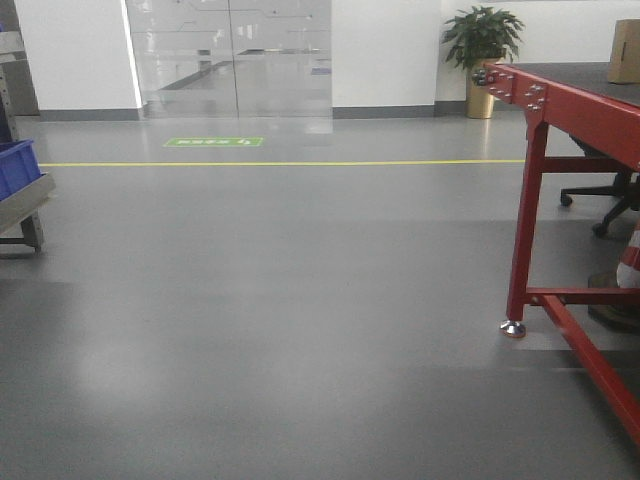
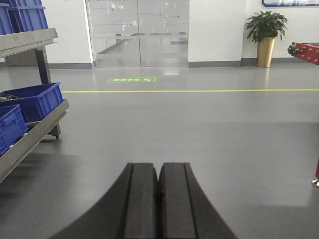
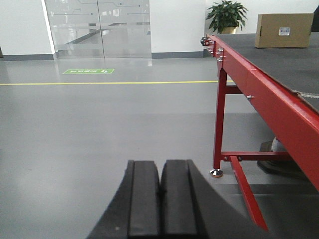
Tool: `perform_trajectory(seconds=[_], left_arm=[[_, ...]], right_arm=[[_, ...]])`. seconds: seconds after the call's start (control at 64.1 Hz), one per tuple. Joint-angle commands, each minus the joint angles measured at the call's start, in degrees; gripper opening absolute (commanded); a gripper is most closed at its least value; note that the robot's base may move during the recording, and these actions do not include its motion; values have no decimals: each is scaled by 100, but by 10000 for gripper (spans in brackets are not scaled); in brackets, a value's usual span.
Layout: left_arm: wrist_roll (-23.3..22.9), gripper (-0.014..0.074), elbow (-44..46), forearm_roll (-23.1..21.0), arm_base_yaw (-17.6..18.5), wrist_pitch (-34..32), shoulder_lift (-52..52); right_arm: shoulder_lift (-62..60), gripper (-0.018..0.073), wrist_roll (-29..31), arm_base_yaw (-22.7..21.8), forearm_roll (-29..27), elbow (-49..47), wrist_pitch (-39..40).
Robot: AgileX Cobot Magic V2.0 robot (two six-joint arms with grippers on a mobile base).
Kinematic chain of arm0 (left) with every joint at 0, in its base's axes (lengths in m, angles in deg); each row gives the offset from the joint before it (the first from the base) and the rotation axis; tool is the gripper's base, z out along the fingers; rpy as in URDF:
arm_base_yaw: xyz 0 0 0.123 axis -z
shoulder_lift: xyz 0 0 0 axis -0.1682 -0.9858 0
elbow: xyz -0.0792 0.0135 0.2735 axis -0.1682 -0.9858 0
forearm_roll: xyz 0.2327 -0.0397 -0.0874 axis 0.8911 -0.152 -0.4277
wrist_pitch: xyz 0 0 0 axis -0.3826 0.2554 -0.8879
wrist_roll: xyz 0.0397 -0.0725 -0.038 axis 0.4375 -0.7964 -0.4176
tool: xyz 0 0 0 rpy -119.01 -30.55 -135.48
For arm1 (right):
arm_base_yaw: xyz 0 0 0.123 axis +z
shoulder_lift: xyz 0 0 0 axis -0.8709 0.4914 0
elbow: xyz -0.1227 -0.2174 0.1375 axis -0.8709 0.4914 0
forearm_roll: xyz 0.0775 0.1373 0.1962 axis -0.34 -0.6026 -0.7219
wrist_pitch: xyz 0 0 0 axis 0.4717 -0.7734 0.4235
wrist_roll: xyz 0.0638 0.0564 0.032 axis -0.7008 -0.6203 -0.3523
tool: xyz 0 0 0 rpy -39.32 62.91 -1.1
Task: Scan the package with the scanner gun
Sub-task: 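Drive the base across the floor toward the red-framed table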
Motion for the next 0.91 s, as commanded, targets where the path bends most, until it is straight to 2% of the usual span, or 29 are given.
perform_trajectory(seconds=[0.0, 0.89], left_arm=[[0, -111, 22, -24, 19, -103, 29], [0, -111, 22, -24, 19, -103, 29]], right_arm=[[-18, -153, 0, 44, 29, -1, 162], [-18, -153, 0, 63, 29, -1, 162]])
